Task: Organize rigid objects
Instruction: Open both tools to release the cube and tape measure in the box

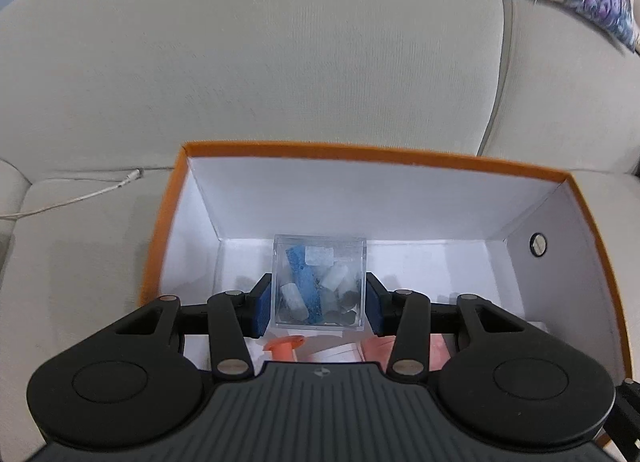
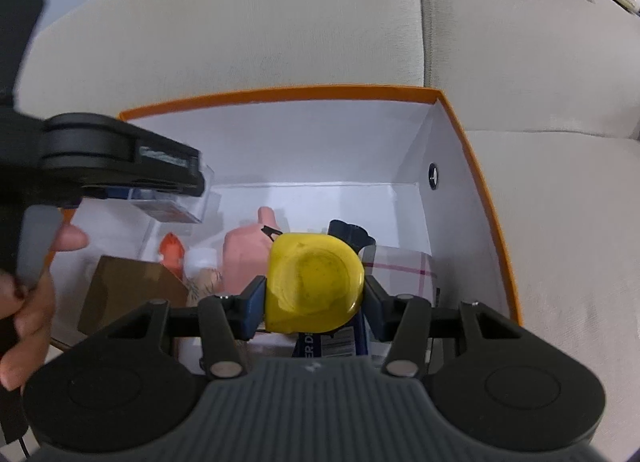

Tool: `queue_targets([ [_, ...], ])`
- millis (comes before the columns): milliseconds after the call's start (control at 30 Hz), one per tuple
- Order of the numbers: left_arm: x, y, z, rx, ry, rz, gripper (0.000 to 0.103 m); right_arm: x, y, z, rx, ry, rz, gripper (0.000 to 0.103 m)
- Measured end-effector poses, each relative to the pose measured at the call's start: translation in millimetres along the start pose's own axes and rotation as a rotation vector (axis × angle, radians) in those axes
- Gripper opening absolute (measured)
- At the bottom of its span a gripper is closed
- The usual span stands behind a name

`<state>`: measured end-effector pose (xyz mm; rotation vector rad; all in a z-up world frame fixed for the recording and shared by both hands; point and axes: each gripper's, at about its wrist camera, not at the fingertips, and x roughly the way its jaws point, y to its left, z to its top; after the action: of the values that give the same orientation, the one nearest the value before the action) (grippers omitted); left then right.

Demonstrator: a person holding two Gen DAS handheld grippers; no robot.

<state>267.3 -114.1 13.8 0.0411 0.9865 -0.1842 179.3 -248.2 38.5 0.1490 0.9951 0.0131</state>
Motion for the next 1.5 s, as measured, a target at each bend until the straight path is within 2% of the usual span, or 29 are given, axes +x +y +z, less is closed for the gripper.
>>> queue_targets([
  [600,29,-13,-2,0.061,0.085,0.070,0.052,10,-1,-4,-0.021,0.067,-0.020,0.052],
  [867,41,-13,-1,0.052,0.131,0.062,0.052,12,4,-2,-0.043,0.072,-0.038,0.052],
  [1100,40,-14,-2,0.059,0.128,0.064,0.053,13,8,-4,-0.065,0.072,-0.057,0.053],
  [1200,39,-15,-3,0.061,0.113,0.063,0.060,14,10,-5,-0.083,0.076,-0.065,0.053],
  [1267,35,-15,-4,0.071,0.098,0.074,0.069,15,9,-6,-0.080,0.079,-0.064,0.053],
  [1367,32,-14,-4,0.079,0.090,0.092,0.070,14,6,-6,-0.074,0.077,-0.059,0.053],
  [1500,22,-9,-4,0.063,0.073,0.075,0.071,7,4,-4,-0.068,0.050,-0.059,0.054],
])
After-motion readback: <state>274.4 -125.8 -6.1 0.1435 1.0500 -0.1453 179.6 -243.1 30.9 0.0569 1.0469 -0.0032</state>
